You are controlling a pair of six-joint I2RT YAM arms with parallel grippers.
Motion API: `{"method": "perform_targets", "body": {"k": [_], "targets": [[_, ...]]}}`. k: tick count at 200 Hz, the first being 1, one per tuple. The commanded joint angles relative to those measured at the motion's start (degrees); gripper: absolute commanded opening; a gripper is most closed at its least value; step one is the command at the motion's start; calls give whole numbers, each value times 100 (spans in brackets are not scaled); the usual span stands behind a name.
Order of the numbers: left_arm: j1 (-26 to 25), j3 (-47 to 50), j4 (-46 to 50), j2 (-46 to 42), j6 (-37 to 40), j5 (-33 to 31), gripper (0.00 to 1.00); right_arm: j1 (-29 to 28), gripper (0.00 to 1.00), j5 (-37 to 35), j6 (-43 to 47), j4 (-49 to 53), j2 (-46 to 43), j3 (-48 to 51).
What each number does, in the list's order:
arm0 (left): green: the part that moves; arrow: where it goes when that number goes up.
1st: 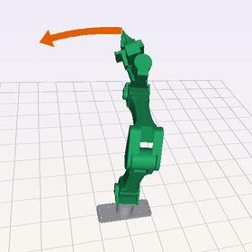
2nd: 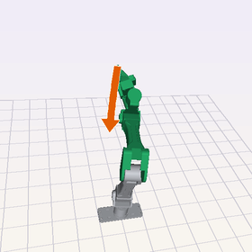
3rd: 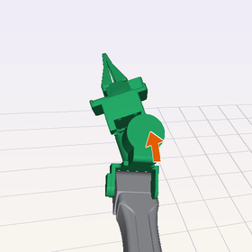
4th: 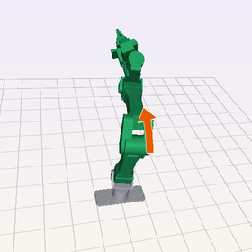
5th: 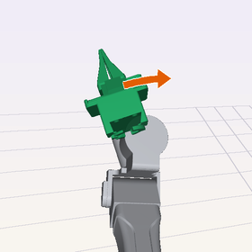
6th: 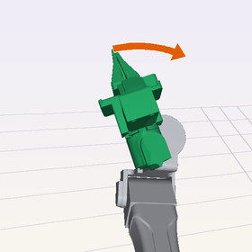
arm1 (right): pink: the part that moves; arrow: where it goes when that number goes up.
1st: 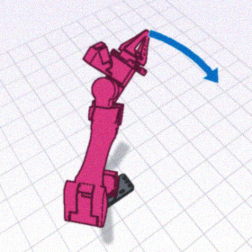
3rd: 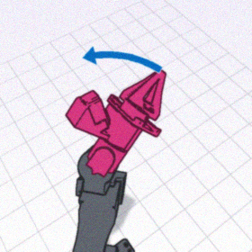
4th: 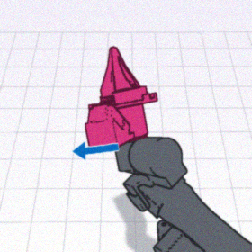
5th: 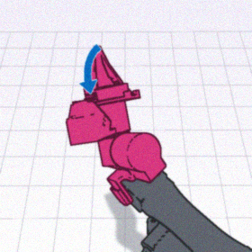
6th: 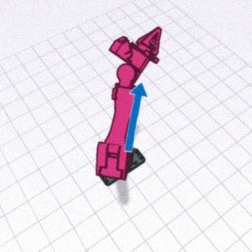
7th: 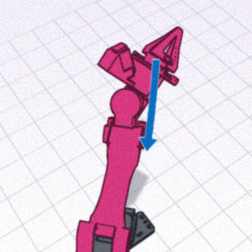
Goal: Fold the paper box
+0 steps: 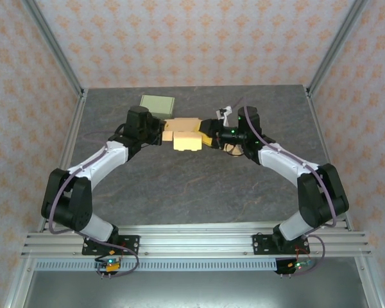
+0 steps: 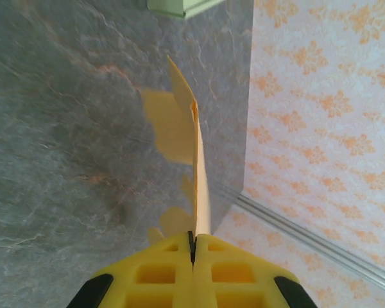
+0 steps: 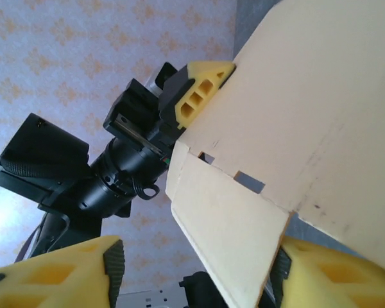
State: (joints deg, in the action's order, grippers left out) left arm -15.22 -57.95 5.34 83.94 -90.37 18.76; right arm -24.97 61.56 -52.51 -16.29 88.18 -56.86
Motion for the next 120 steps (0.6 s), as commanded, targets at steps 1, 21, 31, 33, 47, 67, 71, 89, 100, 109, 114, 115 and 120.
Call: {"method": "perform_targets", "body": {"k": [1, 21, 31, 33, 47, 67, 71, 89, 100, 109, 114, 115, 120], "targets": [[62, -395, 1542, -460, 569, -344, 0, 45, 66, -74, 1111, 991, -153, -489], [63, -854, 2507, -754, 1347, -809, 0, 45, 68, -127, 3067, 3280, -343, -1275], [71, -1006, 2970, -916, 1583, -1059, 0, 45, 68, -324, 3896, 4338, -365, -1718], [78, -1031, 3062, -955, 1625, -1101, 0, 45, 68, -367, 4031, 4493, -368, -1805], [76, -1142, 3537, -1236, 1864, -1445, 0, 40, 69, -672, 4557, 5105, -426, -2142], [78, -1206, 4026, -1667, 2093, -1751, 0, 41, 69, -1014, 4722, 5054, -528, -2202], [80, -1232, 4124, -1747, 2160, -1803, 0, 38, 69, -1039, 4736, 4967, -550, -2181], [79, -1444, 4468, -2086, 2817, -1816, 0, 45, 68, -1073, 4698, 4304, -684, -1955], [72, -1670, 4945, -2247, 3000, -1977, 0, 42, 68, -1283, 4567, 3823, -767, -1767], [72, -1844, 5192, -2364, 3338, -2072, 0, 45, 69, -1512, 4526, 3575, -793, -1683], [68, -1938, 5269, -2402, 3615, -2062, 0, 41, 69, -1627, 4509, 3501, -800, -1655], [70, -1956, 5294, -2410, 3671, -2062, 0, 43, 69, -1650, 4506, 3497, -797, -1654], [59, -2085, 5463, -2426, 3850, -2072, 0, 44, 69, -1782, 4489, 3428, -794, -1623]]}}
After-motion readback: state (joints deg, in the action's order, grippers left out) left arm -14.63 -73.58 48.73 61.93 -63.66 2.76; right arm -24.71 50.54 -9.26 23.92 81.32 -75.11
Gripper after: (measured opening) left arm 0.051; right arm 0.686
